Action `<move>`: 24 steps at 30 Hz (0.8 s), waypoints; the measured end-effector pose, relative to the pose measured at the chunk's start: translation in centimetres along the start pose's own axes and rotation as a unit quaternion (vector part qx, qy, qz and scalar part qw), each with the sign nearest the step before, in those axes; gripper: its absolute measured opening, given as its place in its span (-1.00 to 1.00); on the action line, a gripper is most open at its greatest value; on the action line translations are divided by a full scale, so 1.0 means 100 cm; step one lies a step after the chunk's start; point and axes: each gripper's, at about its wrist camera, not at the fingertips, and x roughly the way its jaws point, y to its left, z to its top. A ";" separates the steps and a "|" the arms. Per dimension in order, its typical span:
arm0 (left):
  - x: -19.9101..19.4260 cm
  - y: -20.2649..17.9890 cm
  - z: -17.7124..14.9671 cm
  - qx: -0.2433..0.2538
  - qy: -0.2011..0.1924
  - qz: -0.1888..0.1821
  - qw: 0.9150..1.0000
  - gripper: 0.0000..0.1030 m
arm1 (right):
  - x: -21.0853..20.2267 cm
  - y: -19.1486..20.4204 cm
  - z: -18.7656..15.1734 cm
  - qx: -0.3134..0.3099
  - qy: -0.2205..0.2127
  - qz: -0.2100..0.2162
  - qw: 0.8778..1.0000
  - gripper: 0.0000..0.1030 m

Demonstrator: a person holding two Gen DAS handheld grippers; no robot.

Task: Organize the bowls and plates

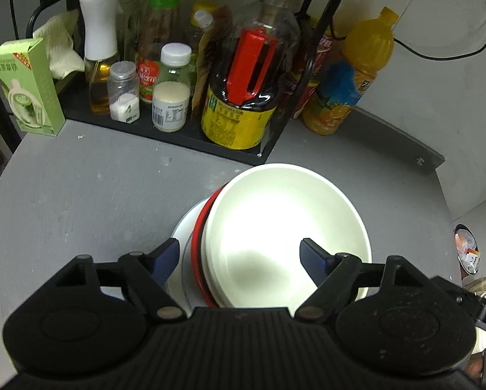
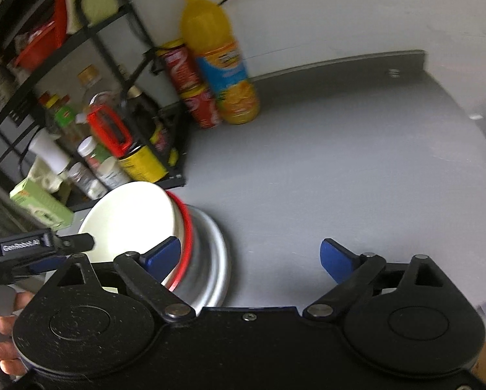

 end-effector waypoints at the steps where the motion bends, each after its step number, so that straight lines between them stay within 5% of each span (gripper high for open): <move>1: -0.002 -0.002 0.001 0.001 -0.002 -0.003 1.000 0.54 | -0.004 -0.003 -0.001 0.004 -0.004 -0.003 1.000 0.85; 13: -0.032 -0.037 -0.006 0.035 -0.026 -0.021 0.999 0.72 | -0.064 -0.044 0.000 0.023 -0.066 -0.038 0.997 0.99; 24: -0.080 -0.067 -0.044 0.058 -0.049 -0.029 0.997 0.85 | -0.123 -0.060 -0.030 0.016 -0.098 -0.067 0.993 0.99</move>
